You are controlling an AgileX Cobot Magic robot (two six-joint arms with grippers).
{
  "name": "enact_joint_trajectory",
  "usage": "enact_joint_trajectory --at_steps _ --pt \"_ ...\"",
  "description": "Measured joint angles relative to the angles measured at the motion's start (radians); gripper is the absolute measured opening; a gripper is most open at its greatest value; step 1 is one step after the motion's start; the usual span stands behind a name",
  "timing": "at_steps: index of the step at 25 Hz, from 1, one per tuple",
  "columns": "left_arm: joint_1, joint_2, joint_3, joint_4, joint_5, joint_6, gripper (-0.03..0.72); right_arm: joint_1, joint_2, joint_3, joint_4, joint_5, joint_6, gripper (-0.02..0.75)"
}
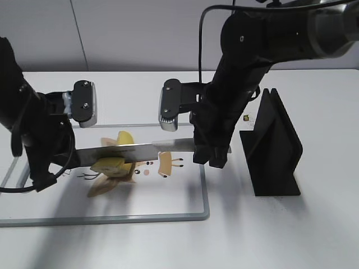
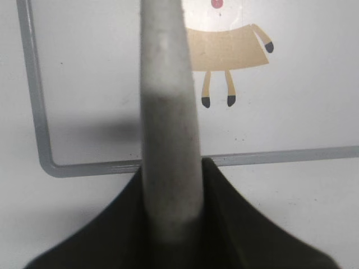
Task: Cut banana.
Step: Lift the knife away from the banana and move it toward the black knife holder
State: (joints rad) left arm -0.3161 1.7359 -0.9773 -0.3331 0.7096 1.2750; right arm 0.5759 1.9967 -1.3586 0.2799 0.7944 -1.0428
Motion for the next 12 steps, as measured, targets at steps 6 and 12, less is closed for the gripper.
enact_joint_trajectory --at_steps 6,12 --pt "0.0 -0.003 0.0 -0.001 0.007 -0.003 -0.007 0.0 -0.006 0.0 0.002 0.009 0.0 0.172" --pt "0.0 -0.003 0.0 0.002 -0.038 -0.003 -0.007 0.0 -0.007 0.0 -0.025 -0.041 0.0 0.172"
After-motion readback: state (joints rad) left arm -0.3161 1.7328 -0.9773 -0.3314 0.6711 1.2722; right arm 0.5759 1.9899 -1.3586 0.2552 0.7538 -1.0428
